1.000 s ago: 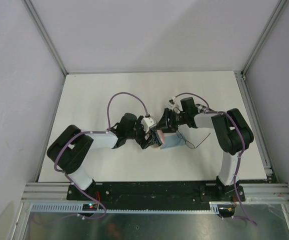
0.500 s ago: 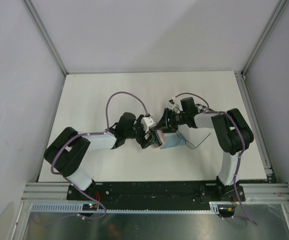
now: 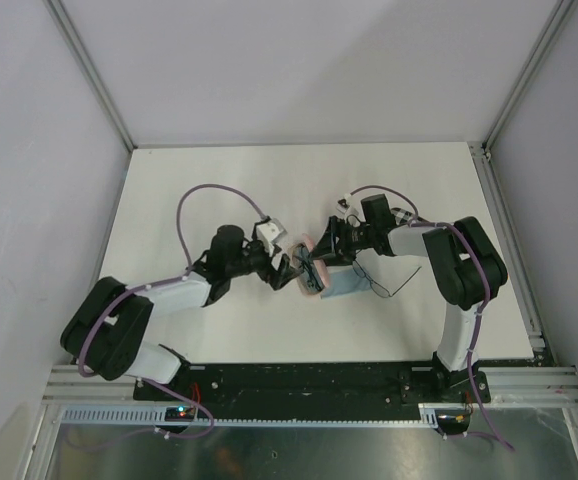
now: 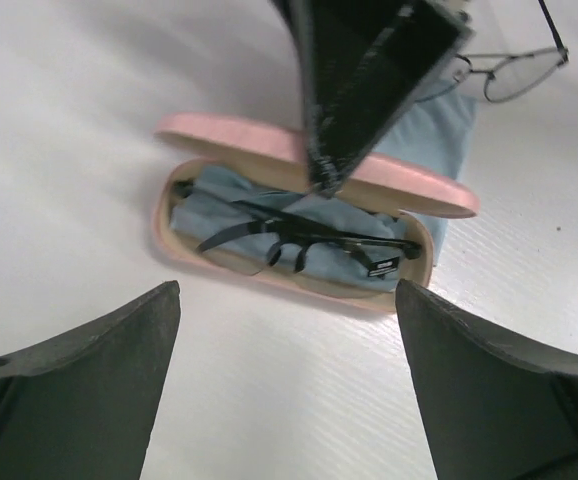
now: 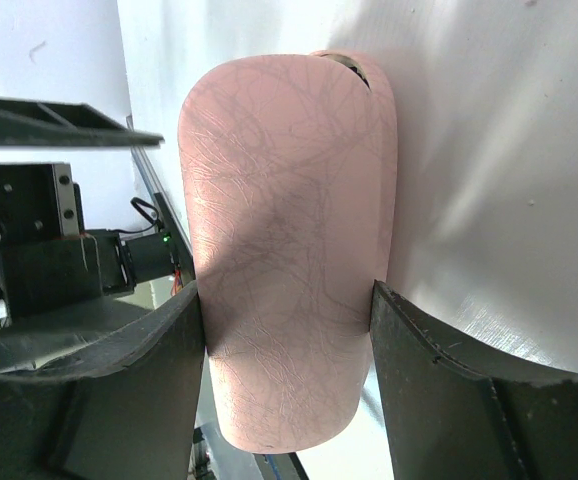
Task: Organize the sunglasses
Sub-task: Adjust the sunglasses in the sunglasses case.
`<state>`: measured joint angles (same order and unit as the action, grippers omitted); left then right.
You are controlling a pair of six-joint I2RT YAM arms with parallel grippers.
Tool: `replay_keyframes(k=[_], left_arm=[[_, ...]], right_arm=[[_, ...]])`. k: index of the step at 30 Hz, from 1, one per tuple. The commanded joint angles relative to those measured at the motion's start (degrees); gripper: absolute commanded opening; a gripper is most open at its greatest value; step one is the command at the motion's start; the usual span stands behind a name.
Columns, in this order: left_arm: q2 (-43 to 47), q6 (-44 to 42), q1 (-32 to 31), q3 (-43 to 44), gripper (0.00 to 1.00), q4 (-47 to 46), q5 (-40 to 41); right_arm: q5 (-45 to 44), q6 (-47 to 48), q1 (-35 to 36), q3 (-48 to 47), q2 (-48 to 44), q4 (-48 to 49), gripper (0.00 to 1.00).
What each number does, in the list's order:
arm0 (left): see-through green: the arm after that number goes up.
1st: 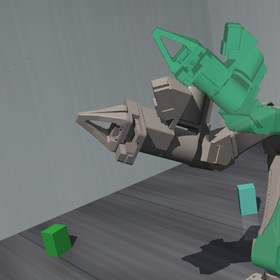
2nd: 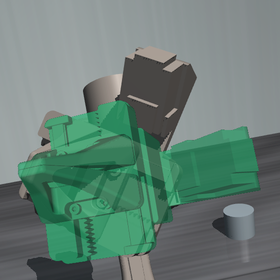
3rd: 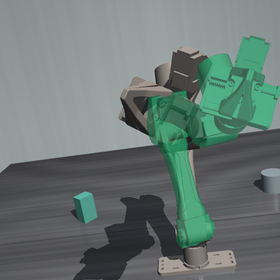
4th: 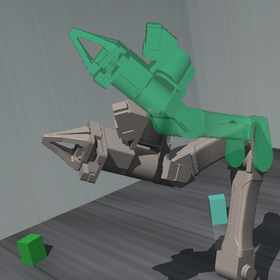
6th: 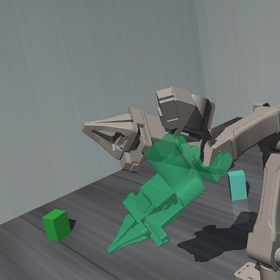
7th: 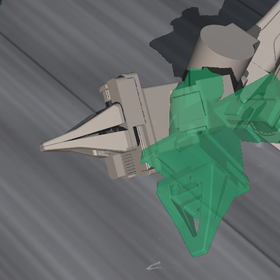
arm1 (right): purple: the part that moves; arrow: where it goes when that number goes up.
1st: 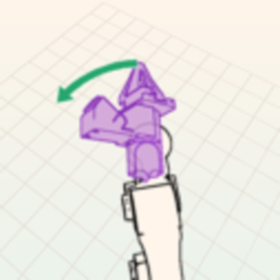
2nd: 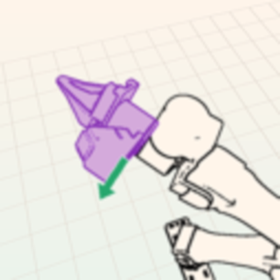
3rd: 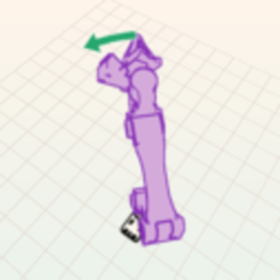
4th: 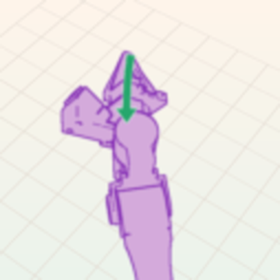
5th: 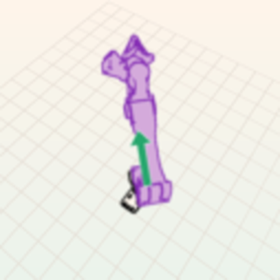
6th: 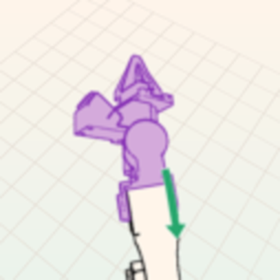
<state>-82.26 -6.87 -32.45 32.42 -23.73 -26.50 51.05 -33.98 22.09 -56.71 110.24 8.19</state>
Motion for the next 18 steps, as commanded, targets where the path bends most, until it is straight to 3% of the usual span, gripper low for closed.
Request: replay_keyframes(k=[1, 5, 8, 11, 18], left_arm=[[3.74, 12.12, 5.12, -3.25, 0.92, -9.03, -4.14], [4.78, 20.91, 7.03, -3.43, 0.84, -9.88, -4.45], [4.22, 27.37, 8.03, -2.58, 0.51, -9.85, -5.79], [3.38, 30.57, 8.02, -1.76, 0.27, -9.85, -8.25], [0.59, 33.15, 6.69, -1.68, 0.08, -8.28, -7.47]], right_arm=[[-3.25, 1.35, 0.14, -0.26, 0.78, -3.20, 0.43], [-3.25, 1.30, 0.16, -0.20, 0.63, -3.26, 0.43], [-3.29, 1.28, 0.15, -0.26, 0.57, -3.22, 0.43], [-3.19, 1.25, 0.13, -0.31, 0.44, -3.06, 0.43], [-3.15, 1.20, 0.23, -0.33, 0.25, -3.09, 0.43]])
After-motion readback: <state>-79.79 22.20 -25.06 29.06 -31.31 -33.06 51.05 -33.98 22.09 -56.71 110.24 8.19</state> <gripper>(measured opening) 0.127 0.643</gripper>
